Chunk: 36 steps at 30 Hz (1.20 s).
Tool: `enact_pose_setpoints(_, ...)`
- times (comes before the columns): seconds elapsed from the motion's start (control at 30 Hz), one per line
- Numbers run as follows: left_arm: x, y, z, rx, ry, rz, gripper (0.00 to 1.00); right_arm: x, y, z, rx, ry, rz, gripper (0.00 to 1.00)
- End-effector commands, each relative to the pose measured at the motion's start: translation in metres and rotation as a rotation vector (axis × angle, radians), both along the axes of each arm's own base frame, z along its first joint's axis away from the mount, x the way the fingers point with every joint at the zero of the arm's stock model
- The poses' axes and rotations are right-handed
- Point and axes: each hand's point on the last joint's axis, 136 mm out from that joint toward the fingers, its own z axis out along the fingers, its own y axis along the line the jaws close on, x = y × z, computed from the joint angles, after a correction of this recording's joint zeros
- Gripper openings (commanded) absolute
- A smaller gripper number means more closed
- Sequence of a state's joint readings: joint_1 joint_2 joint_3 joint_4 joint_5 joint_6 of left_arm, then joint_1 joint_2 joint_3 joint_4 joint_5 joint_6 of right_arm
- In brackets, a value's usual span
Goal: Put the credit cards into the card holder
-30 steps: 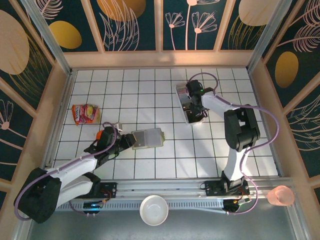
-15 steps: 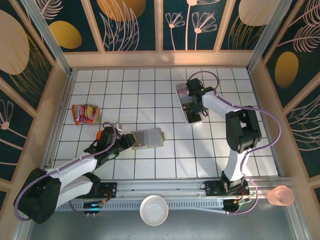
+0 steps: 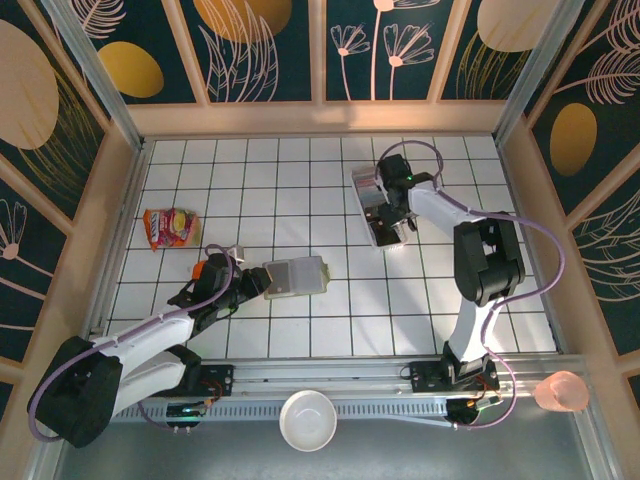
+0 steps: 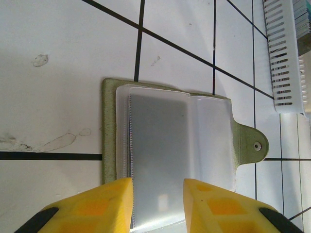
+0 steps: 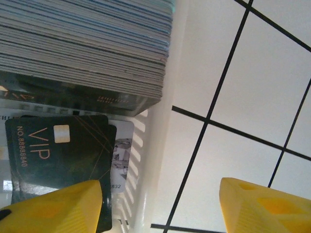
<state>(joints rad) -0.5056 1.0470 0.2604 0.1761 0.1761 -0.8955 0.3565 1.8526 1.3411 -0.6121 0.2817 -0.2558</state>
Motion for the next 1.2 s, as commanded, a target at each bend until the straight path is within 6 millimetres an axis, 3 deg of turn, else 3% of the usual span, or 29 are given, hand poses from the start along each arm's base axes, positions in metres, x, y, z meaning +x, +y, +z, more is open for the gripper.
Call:
enact_pose_setpoints(0.0,0.0,0.0,0.002,-0.011,-0.012,0.001,0.32,0.018,0.004,0.017,0.013,-0.076,0.052,0.66)
enact_pose_setpoints(0.07,0.0,0.001,0.001,-0.007,-0.013,0.001,0.32,0.024,0.006,0.024,-0.03,-0.134,0.161,0.64)
enact_pose_setpoints(0.2,0.002,0.0,0.005,-0.004,-0.026,-0.006,0.32,0.007,0.043,0.047,0.015,-0.309,0.588,0.66)
enact_pose_setpoints(0.3,0.003,0.001,0.007,0.003,-0.035,-0.002,0.32,0.004,0.05,0.064,0.022,-0.397,0.74,0.68)
enact_pose_setpoints(0.53,0.003,0.003,0.01,0.014,-0.048,-0.003,0.33,0.008,0.046,0.041,-0.124,-0.314,1.018,0.66)
enact_pose_setpoints(0.83,0.004,0.005,0.007,0.027,-0.042,0.005,0.33,0.029,0.049,0.025,-0.259,-0.336,1.169,0.69)
enact_pose_setpoints(1.17,0.004,0.005,0.005,0.032,-0.032,0.007,0.33,0.055,0.056,0.007,-0.306,-0.343,1.198,0.67)
